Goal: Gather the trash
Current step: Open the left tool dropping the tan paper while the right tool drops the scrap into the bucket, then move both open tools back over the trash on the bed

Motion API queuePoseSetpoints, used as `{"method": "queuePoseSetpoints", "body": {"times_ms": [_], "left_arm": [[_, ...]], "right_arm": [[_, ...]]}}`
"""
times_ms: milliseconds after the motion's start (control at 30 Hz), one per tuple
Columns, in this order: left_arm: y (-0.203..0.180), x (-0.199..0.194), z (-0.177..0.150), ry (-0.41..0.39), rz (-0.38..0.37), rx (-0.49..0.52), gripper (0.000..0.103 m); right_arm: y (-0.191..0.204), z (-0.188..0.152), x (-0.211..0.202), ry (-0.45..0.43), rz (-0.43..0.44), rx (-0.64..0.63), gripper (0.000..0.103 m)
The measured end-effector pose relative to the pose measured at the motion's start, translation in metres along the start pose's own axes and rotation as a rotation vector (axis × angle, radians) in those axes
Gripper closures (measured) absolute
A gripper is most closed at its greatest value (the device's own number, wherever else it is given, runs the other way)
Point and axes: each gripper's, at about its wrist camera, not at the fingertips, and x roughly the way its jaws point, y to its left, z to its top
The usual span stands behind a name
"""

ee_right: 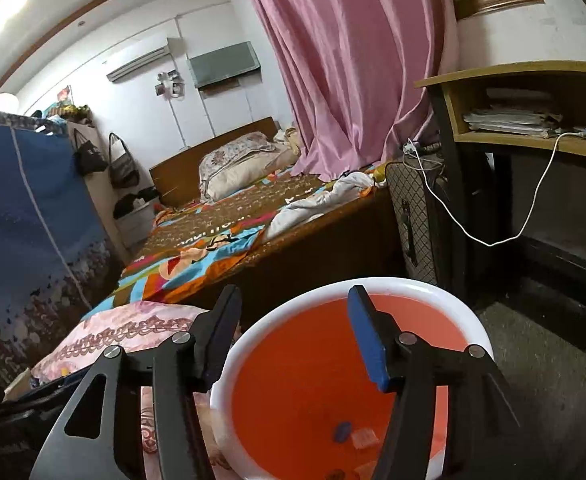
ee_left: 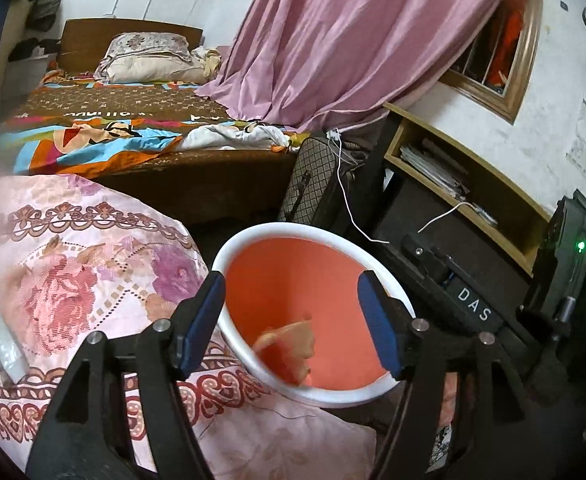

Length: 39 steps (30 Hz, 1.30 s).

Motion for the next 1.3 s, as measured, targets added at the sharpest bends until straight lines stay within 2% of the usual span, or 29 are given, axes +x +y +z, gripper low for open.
{"method": "queuePoseSetpoints", "body": {"times_ms": [133, 233, 333, 467, 567, 633, 667, 767, 1100, 1300], "left_arm": [[0.004, -0.004, 0.002, -0.017, 0.005, -0.017, 0.050], [0.007, -0.013, 0.002, -0.059, 0.034, -0.018, 0.050], [0.010, -0.024, 0.002, -0.110, 0.074, -0.012, 0.047], [0.016, -0.048, 0.002, -0.211, 0.171, -0.004, 0.035], [0.024, -0.066, 0.003, -0.277, 0.233, -0.005, 0.032], [0.030, -0.077, 0.004, -0.311, 0.271, -0.007, 0.024], [0.035, -0.087, 0.003, -0.344, 0.306, -0.012, 0.013], [0.051, -0.111, -0.002, -0.431, 0.369, -0.035, 0.011], [0.108, -0.182, -0.028, -0.531, 0.549, -0.088, 0.011], [0.128, -0.211, -0.044, -0.555, 0.641, -0.060, 0.011]], "right_arm": [[0.001, 0.000, -0.001, -0.002, 0.003, -0.001, 0.043], [0.005, 0.003, -0.003, -0.018, 0.009, -0.019, 0.040], [0.011, 0.005, -0.010, -0.057, 0.028, -0.042, 0.031], [0.024, 0.009, -0.018, -0.120, 0.056, -0.074, 0.022], [0.036, 0.010, -0.023, -0.165, 0.088, -0.092, 0.013], [0.045, 0.010, -0.026, -0.194, 0.116, -0.101, 0.004], [0.050, 0.009, -0.028, -0.214, 0.132, -0.105, 0.000], [0.064, 0.008, -0.032, -0.249, 0.179, -0.122, 0.000], [0.130, -0.014, -0.048, -0.333, 0.288, -0.257, 0.000], [0.161, -0.027, -0.047, -0.319, 0.340, -0.316, 0.000]]}}
